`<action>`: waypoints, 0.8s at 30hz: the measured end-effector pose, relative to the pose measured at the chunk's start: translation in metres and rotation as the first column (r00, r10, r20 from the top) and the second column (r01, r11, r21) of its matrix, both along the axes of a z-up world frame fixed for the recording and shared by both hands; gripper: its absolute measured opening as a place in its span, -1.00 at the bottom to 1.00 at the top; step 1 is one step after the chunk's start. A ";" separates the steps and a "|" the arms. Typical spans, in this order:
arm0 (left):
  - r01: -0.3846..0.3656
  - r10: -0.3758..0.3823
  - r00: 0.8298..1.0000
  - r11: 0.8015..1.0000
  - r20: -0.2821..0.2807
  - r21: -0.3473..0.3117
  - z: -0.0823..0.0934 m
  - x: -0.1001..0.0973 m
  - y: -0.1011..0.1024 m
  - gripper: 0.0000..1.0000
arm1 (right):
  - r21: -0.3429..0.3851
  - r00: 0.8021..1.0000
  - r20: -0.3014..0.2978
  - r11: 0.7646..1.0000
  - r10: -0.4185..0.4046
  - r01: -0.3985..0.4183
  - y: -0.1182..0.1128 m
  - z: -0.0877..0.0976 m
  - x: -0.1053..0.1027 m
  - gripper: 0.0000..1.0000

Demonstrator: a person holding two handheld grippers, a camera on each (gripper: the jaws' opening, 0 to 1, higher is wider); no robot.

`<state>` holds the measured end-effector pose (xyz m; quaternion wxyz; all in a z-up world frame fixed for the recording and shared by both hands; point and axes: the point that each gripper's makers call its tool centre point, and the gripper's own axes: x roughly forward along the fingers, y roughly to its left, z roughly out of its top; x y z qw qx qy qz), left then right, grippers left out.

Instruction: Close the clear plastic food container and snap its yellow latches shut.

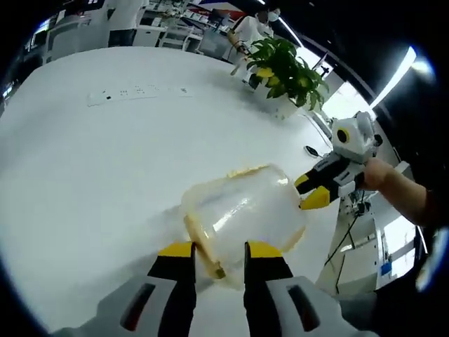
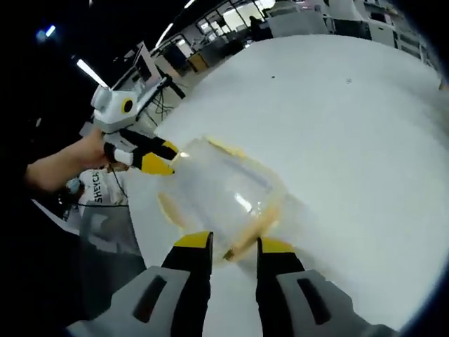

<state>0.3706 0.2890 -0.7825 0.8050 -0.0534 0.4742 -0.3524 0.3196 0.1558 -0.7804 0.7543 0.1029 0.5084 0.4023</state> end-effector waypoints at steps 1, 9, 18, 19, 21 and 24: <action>-0.022 0.021 1.000 1.000 -0.020 -0.009 0.000 0.001 -0.002 -0.63 | 0.010 1.000 0.001 1.000 -0.012 0.012 0.001 0.001 -0.002 -0.58; -0.027 0.028 0.997 0.999 -0.069 0.019 -0.001 -0.017 0.002 -0.62 | 0.025 0.996 0.072 0.999 -0.046 0.044 0.001 0.005 -0.004 -0.58; -0.047 0.049 0.994 0.999 -0.094 0.024 -0.003 -0.024 0.006 -0.60 | -0.019 0.999 0.053 1.000 0.011 -0.010 0.001 0.005 -0.001 -0.57; -0.049 0.051 0.994 0.998 -0.092 0.024 -0.003 -0.024 0.006 -0.60 | -0.024 0.998 0.057 1.000 0.014 -0.013 0.001 0.005 -0.002 -0.57; -0.044 0.046 0.995 0.999 -0.083 0.023 -0.002 -0.025 0.005 -0.58 | -0.036 0.998 0.056 0.999 0.013 -0.011 0.002 0.005 -0.002 -0.56; -0.030 0.031 0.998 0.999 -0.051 0.023 -0.001 -0.025 0.007 -0.56 | -0.074 0.994 0.088 0.996 0.063 -0.057 0.001 0.006 0.001 -0.52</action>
